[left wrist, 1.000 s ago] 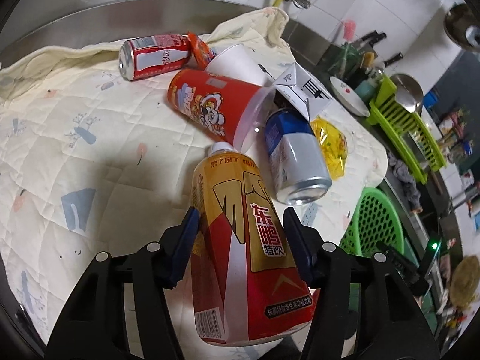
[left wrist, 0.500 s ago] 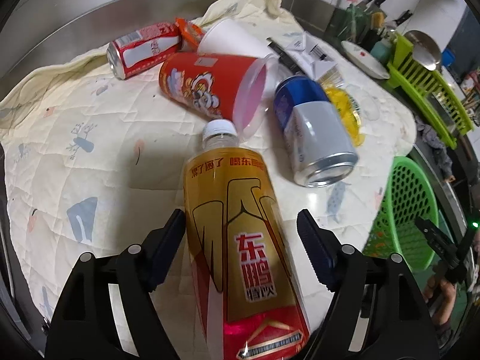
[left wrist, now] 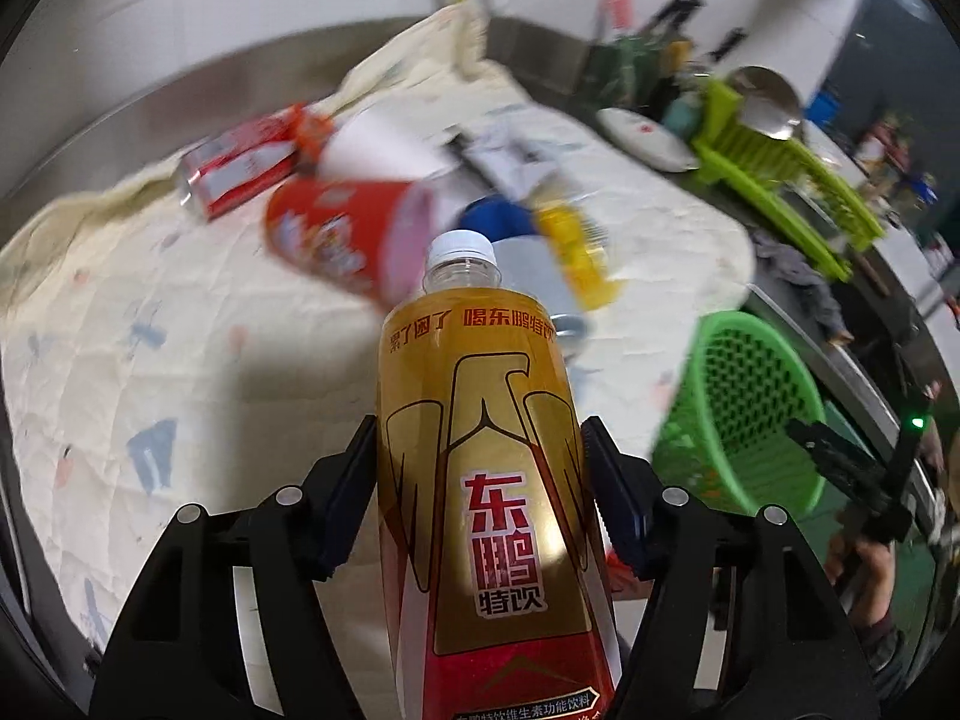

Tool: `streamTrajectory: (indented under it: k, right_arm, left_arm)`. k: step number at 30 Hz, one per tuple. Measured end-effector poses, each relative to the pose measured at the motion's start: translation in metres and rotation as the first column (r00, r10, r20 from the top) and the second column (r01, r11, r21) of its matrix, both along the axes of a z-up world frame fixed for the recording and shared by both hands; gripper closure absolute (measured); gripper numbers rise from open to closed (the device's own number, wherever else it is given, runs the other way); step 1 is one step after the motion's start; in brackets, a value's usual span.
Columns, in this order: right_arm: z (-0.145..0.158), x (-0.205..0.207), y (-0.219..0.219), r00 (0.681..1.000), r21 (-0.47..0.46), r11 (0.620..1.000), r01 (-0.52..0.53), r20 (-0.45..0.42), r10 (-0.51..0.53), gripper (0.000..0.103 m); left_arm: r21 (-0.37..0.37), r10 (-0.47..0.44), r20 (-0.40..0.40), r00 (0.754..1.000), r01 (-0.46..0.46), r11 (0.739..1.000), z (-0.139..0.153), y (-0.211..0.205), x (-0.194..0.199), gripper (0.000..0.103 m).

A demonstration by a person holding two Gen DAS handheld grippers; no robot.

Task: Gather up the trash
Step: 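Close the left gripper on the red-and-yellow drink bottle, then carry the bottle to the green basket and open the left gripper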

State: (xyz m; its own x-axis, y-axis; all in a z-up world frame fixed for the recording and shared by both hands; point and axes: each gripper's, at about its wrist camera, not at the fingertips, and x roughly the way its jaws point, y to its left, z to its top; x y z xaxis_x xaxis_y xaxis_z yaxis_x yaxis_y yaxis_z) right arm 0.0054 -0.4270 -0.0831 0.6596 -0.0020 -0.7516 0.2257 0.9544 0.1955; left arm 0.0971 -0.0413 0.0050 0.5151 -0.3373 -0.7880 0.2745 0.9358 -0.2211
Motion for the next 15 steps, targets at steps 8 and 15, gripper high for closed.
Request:
streamTrajectory:
  k: [8, 15]
  right_arm:
    - [0.026, -0.025, -0.008, 0.997, -0.066, 0.997, 0.032, 0.068, -0.027, 0.029]
    - [0.034, -0.054, -0.029, 0.988, -0.138, 0.982, 0.127, 0.107, -0.113, 0.027]
  left_arm:
    - [-0.117, -0.260, -0.001, 0.966, 0.258, 0.959, 0.000, -0.114, 0.013, 0.037]
    - [-0.138, -0.423, -0.051, 0.904, 0.414, 0.900, -0.041, -0.246, 0.029, 0.037]
